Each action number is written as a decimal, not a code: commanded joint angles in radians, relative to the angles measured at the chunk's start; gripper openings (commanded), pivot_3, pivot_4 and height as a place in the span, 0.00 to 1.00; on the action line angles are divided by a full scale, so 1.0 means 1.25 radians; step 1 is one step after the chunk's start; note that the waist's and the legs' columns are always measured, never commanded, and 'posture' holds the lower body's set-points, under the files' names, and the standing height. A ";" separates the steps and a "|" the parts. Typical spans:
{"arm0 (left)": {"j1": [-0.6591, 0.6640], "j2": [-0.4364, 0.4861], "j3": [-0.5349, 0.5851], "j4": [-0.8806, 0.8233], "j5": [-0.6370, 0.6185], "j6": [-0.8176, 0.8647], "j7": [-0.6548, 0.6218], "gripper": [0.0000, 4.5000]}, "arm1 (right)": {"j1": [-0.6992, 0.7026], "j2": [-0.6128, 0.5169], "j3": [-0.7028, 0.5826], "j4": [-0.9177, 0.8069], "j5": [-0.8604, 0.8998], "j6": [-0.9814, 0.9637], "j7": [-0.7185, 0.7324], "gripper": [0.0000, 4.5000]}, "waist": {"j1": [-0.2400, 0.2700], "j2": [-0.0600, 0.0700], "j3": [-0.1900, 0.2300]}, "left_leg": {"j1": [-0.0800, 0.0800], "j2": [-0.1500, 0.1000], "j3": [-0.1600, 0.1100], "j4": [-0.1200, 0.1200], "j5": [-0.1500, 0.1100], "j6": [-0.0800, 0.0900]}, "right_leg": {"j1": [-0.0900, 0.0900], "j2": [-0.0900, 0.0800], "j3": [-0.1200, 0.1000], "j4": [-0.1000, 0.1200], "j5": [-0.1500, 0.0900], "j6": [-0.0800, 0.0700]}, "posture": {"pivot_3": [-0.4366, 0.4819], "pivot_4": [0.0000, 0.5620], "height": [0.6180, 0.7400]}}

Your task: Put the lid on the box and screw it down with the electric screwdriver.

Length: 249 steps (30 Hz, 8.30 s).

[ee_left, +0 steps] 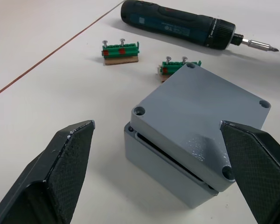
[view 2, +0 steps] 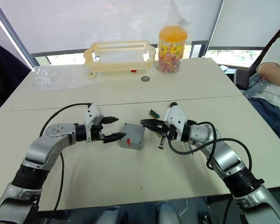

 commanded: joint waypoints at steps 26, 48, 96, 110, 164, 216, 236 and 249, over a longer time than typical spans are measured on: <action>-0.007 -0.045 -0.006 -0.017 0.007 -0.026 0.022 0.98 | -0.527 0.176 -0.355 0.695 -0.352 -0.216 -0.665 0.02 | -0.020 0.000 0.000 | -0.002 -0.001 0.004 -0.003 0.000 0.000 | -0.003 -0.001 0.002 -0.001 0.001 -0.001 | 0.48 0.27 1.00; 0.018 -0.049 -0.009 -0.038 0.006 -0.027 0.022 0.98 | 0.018 -0.022 -0.341 -0.159 0.118 0.503 -0.025 0.02 | 0.000 0.001 0.001 | -0.007 0.000 0.000 0.000 -0.001 0.001 | -0.005 0.000 -0.001 -0.002 0.002 0.001 | 0.48 0.27 1.00; 0.021 -0.033 0.108 -0.134 -0.109 0.106 0.084 0.98 | 0.047 0.126 -0.035 -0.029 -0.254 0.194 0.085 0.02 | 0.000 0.001 0.000 | -0.009 0.000 -0.001 0.004 -0.001 0.001 | -0.005 0.000 -0.002 -0.002 0.002 0.001 | 0.48 0.27 1.00; 0.163 0.145 0.151 -0.201 -0.127 0.109 0.017 0.98 | 0.057 0.103 -0.060 -0.018 -0.265 0.170 0.097 0.02 | 0.003 0.000 0.000 | -0.010 0.000 -0.001 0.005 -0.001 0.001 | -0.005 0.000 -0.002 -0.001 0.002 0.001 | 0.48 0.27 1.00; 0.067 -0.004 0.045 -0.032 0.034 -0.060 0.089 0.98 | 0.079 0.135 -0.036 -0.040 -0.287 0.177 0.085 0.02 | 0.000 0.000 0.000 | -0.010 0.000 -0.001 0.006 -0.001 0.001 | -0.005 0.000 -0.002 -0.001 0.002 0.001 | 0.48 0.27 1.00; 0.079 -0.019 0.041 -0.063 0.031 -0.044 0.091 0.98 | 0.071 0.149 -0.027 -0.021 -0.313 0.154 0.084 0.02 | 0.000 0.000 0.000 | -0.010 0.000 -0.001 0.006 -0.001 0.001 | -0.005 0.000 -0.002 -0.001 0.002 0.001 | 0.48 0.27 1.00; 0.070 -0.026 0.045 -0.053 0.045 -0.053 0.100 0.98 | 0.079 0.152 -0.029 -0.023 -0.319 0.145 0.075 0.02 | 0.000 0.000 0.000 | -0.010 0.000 -0.001 0.006 -0.001 0.001 | -0.005 0.000 -0.002 -0.001 0.002 0.001 | 0.48 0.27 1.00; 0.069 -0.016 0.093 -0.045 0.020 -0.040 0.123 0.98 | 0.076 0.138 -0.022 -0.007 -0.346 0.122 0.088 0.02 | 0.000 0.000 0.000 | -0.010 0.000 -0.001 0.006 -0.001 0.001 | -0.005 0.000 -0.002 -0.001 0.002 0.001 | 0.48 0.27 1.00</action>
